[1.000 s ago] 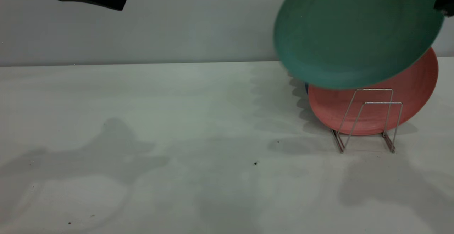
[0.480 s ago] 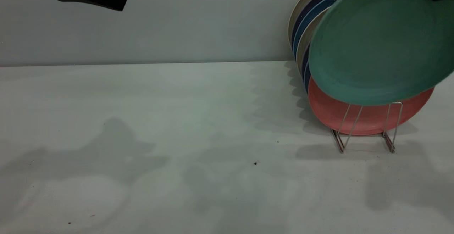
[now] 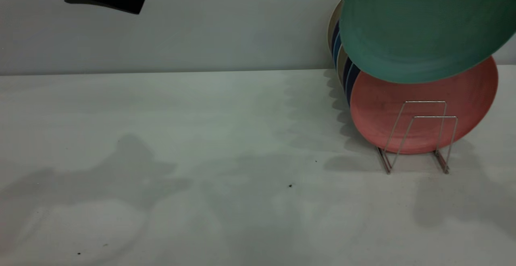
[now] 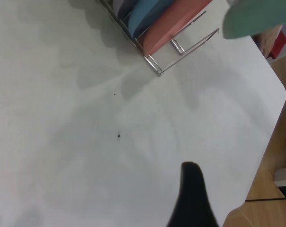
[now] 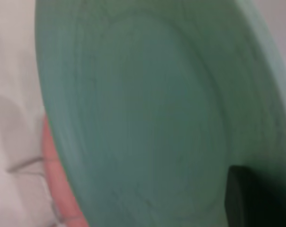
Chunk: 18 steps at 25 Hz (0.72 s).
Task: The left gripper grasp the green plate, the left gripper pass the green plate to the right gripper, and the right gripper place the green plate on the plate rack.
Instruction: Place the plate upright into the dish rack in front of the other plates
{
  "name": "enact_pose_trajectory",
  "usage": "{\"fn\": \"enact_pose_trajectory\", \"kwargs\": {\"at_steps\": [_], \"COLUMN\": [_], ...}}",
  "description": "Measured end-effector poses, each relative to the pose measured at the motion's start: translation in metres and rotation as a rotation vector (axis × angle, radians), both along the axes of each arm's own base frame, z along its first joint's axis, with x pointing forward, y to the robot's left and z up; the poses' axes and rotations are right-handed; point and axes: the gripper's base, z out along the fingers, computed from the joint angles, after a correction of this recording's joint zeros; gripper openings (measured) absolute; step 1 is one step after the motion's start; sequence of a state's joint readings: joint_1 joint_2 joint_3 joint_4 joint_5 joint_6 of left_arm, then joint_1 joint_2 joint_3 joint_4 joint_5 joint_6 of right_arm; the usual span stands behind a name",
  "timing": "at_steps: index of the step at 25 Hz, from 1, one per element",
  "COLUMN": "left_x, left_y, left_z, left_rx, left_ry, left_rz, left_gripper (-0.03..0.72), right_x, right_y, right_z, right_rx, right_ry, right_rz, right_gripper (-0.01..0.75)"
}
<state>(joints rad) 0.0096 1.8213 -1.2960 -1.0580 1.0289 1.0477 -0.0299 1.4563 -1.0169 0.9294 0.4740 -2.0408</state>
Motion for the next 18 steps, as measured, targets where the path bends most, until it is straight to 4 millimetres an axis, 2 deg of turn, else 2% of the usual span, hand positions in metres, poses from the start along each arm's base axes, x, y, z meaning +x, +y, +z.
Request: {"fn": "enact_pose_trajectory", "kwargs": {"at_steps": [6, 13, 18], "left_x": [0.000, 0.000, 0.000], "left_y": [0.000, 0.000, 0.000], "left_z": [0.000, 0.000, 0.000], "left_rx": [0.000, 0.000, 0.001], "left_ry": [0.001, 0.000, 0.000], "left_rz": [0.000, 0.001, 0.001], "left_gripper": [0.575, 0.574, 0.574], "right_x": [0.010, 0.021, 0.027], "right_y": [-0.023, -0.025, -0.029], "right_z": [-0.005, -0.033, -0.037], "right_rx": [0.029, 0.044, 0.045], "right_ry": [0.045, 0.133, 0.121], "right_rz": [-0.051, -0.050, -0.097], "right_gripper": [0.055, 0.058, 0.062]}}
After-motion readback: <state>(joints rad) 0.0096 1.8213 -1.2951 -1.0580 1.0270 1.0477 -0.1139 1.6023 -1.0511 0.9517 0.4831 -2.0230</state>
